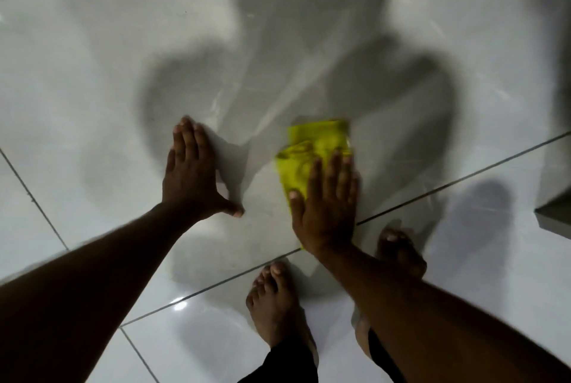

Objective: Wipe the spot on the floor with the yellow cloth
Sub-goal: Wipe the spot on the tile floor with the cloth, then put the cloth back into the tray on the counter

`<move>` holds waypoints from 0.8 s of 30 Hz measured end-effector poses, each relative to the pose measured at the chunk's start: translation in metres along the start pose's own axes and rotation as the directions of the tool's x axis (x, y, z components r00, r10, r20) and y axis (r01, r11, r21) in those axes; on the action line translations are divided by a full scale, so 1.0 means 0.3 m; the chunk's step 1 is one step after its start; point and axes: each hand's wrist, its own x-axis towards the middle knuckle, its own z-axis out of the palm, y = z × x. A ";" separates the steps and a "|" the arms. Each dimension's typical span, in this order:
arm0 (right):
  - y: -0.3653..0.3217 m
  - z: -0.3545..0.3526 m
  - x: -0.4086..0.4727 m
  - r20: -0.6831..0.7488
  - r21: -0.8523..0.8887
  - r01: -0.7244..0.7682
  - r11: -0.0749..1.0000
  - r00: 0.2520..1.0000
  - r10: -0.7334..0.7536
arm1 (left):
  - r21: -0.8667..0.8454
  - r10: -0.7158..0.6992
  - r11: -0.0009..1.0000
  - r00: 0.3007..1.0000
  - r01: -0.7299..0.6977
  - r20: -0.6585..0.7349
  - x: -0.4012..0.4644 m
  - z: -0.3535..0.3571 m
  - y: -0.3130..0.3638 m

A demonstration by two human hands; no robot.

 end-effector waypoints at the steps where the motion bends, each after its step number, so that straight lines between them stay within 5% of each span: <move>1: 0.034 0.009 -0.019 0.058 -0.013 0.297 0.955 0.954 -0.296 | 0.003 -0.001 1.000 1.000 0.001 -0.005 0.000 0.000 0.001; 3: 0.150 -0.006 0.017 0.206 0.013 0.800 0.599 0.584 -0.785 | 0.008 -0.005 1.000 1.000 0.005 -0.012 -0.004 -0.004 0.002; 5: 0.254 -0.040 0.121 0.312 0.046 0.970 0.237 0.212 -0.926 | 0.017 -0.002 1.000 1.000 0.002 -0.023 -0.010 -0.007 0.000; 7: 0.321 -0.080 0.215 0.354 0.026 0.993 0.112 0.095 -0.930 | 0.027 -0.007 1.000 0.999 0.008 -0.049 -0.018 -0.005 0.004; 9: 0.360 -0.121 0.232 0.368 -0.074 0.978 0.197 0.210 -0.906 | 0.040 -0.035 0.998 0.995 0.039 -0.092 -0.039 0.004 0.020; 11: 0.372 -0.154 0.149 0.377 -0.162 0.857 0.489 0.512 -0.772 | 0.036 -0.086 0.995 0.988 0.091 -0.126 -0.089 0.022 0.056; 13: 0.351 -0.190 0.008 0.299 -0.185 0.523 0.832 0.836 -0.460 | -0.034 -0.133 0.991 0.968 0.128 -0.212 -0.149 0.060 0.127; 15: 0.296 -0.216 -0.104 0.174 -0.055 0.121 0.991 0.979 -0.110 | -0.290 -0.292 0.929 0.936 0.230 -0.195 -0.192 0.096 0.234; 17: 0.238 -0.231 -0.127 0.109 0.283 -0.325 0.902 0.946 0.306 | -0.613 -0.457 0.689 0.888 0.388 0.048 -0.213 0.119 0.340; 19: 0.212 -0.235 -0.066 0.244 0.463 -0.628 0.625 0.768 0.592 | -0.731 -0.479 0.484 0.845 0.481 0.238 -0.210 0.139 0.408; 21: 0.213 -0.253 0.003 0.385 0.466 -0.713 0.524 0.696 0.606 | -0.749 -0.435 0.441 0.847 0.495 0.304 -0.214 0.127 0.441; 24: 0.185 -0.361 0.070 0.496 0.468 -0.722 0.510 0.692 0.524 | -0.823 -0.413 0.313 0.849 0.474 0.331 -0.258 0.023 0.453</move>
